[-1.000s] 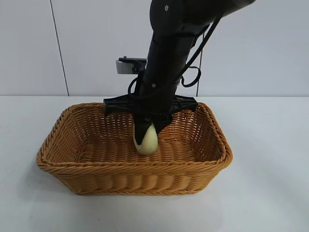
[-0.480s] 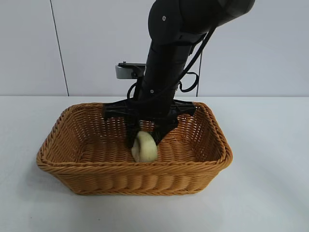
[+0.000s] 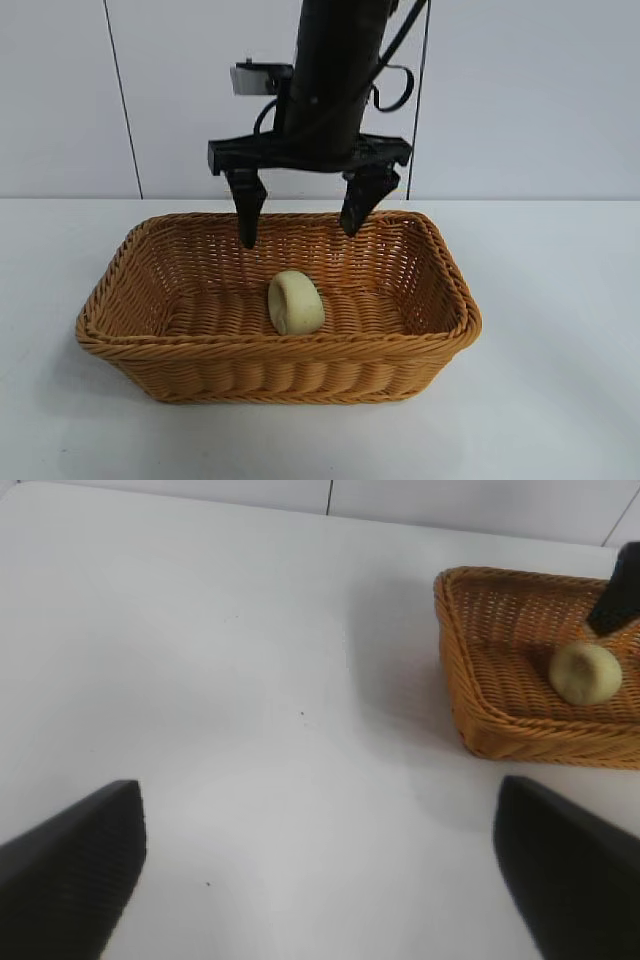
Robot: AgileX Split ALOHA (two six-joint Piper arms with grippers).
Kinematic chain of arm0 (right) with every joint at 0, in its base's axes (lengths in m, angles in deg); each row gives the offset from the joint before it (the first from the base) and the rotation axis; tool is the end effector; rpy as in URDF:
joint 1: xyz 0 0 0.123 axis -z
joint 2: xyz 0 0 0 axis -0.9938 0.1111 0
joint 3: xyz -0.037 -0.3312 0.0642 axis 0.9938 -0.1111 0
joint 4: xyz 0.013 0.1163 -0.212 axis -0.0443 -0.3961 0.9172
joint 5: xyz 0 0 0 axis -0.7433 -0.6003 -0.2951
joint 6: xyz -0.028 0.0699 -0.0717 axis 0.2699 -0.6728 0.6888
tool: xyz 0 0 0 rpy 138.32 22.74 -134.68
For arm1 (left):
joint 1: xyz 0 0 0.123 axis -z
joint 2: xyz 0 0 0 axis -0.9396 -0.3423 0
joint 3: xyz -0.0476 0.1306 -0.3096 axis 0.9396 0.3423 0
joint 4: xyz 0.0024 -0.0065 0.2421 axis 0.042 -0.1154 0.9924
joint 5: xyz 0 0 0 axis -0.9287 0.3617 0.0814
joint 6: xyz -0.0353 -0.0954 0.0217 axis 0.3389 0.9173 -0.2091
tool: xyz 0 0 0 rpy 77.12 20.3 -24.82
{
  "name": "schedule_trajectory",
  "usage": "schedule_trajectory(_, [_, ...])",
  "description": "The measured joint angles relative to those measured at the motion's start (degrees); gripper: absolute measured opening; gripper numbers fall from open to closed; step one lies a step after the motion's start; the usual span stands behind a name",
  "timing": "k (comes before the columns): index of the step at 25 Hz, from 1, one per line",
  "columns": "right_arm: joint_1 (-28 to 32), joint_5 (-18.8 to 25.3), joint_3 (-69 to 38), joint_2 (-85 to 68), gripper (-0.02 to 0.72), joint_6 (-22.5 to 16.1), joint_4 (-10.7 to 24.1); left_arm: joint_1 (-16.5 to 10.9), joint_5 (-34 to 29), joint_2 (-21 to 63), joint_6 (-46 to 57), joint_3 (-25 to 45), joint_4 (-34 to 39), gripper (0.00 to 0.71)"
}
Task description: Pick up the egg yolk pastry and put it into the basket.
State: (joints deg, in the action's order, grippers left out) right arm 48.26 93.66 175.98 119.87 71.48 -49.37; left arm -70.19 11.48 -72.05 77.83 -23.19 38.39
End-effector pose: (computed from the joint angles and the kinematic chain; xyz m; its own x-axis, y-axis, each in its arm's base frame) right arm 0.3957 0.2840 0.2579 -0.8894 -0.3979 -0.2252 -0.4219 0.9040 0.0688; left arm -0.0579 -0.0052 0.2667 -0.4554 -0.0947 -0.8852 -0.0035 0.9945 -0.1046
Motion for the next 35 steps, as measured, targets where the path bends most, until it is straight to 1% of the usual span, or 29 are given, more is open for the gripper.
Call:
schedule_trajectory(2, [0.00, 2.08, 3.37, -0.21, 0.693, 0.00, 1.01, 0.00, 0.00, 0.00, 0.00, 0.00, 0.00, 0.678])
schedule_trajectory(4, [0.15, 2.93, 5.44, -0.36, 0.695, 0.00, 1.59, 0.00, 0.00, 0.00, 0.00, 0.00, 0.00, 0.678])
schedule_trajectory(7, [1.38, 3.28, 6.14, -0.40, 0.695, 0.00, 1.99, 0.00, 0.00, 0.00, 0.00, 0.00, 0.00, 0.678])
schedule_trajectory(11, [5.40, 3.35, 6.14, -0.29, 0.695, -0.02, 2.50, 0.00, 0.00, 0.00, 0.00, 0.00, 0.00, 0.678])
schedule_trajectory(18, [17.12, 3.35, 6.14, -0.29, 0.695, 0.40, 5.54, 0.00, 0.00, 0.00, 0.00, 0.00, 0.00, 0.678])
schedule_trajectory(23, [25.93, 3.35, 6.14, -0.29, 0.695, 1.65, 6.02, 0.00, 0.00, 0.00, 0.00, 0.00, 0.00, 0.678])
schedule_trajectory(27, [30.55, 3.48, 6.14, -0.29, 0.695, 2.31, 6.04, 0.00, 0.00, 0.00, 0.00, 0.00, 0.00, 0.678])
schedule_trajectory(30, [32.24, 3.48, 6.14, -0.29, 0.695, 3.19, 6.08, 0.00, 0.00, 0.00, 0.00, 0.00, 0.00, 0.678])
schedule_trajectory(35, [32.47, 3.48, 6.08, -0.36, 0.695, 3.67, 5.96, 0.00, 0.00, 0.00, 0.00, 0.00, 0.00, 0.678])
